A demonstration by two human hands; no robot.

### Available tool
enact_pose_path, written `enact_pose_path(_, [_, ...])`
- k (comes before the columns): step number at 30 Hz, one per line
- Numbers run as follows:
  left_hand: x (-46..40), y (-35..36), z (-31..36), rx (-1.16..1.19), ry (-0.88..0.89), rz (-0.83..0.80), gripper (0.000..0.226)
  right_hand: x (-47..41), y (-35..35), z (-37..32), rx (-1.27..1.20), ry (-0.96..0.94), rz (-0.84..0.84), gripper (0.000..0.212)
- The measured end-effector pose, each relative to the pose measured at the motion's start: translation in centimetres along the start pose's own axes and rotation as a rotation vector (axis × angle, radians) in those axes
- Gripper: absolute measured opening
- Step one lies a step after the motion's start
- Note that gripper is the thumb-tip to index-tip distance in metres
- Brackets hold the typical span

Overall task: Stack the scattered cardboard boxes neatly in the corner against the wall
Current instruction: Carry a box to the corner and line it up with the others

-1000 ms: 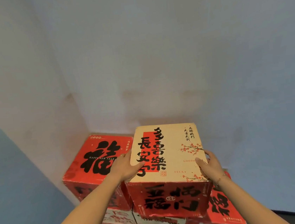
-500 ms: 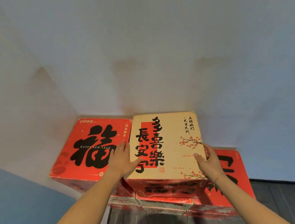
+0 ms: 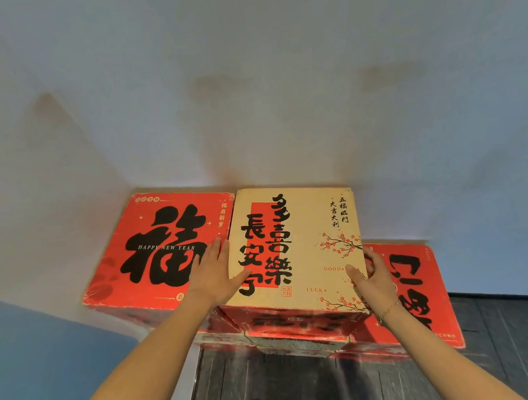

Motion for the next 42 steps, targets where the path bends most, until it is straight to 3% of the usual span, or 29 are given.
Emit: enact_pose_path(42, [1.2, 1.8, 0.1, -0.032, 0.036, 0.057, 0.092, 1.2, -0.2, 1.9, 0.084, 0.002, -0.016, 0.057])
Point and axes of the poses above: each hand's wrist, its own x-axis away from the middle knuckle, its own y-axis out of the palm, z = x × y, the point moved 10 cm from there along -x, towards the middle knuckle, and after that the axes turned 8 degrees about -z, right-handed, at the moved point
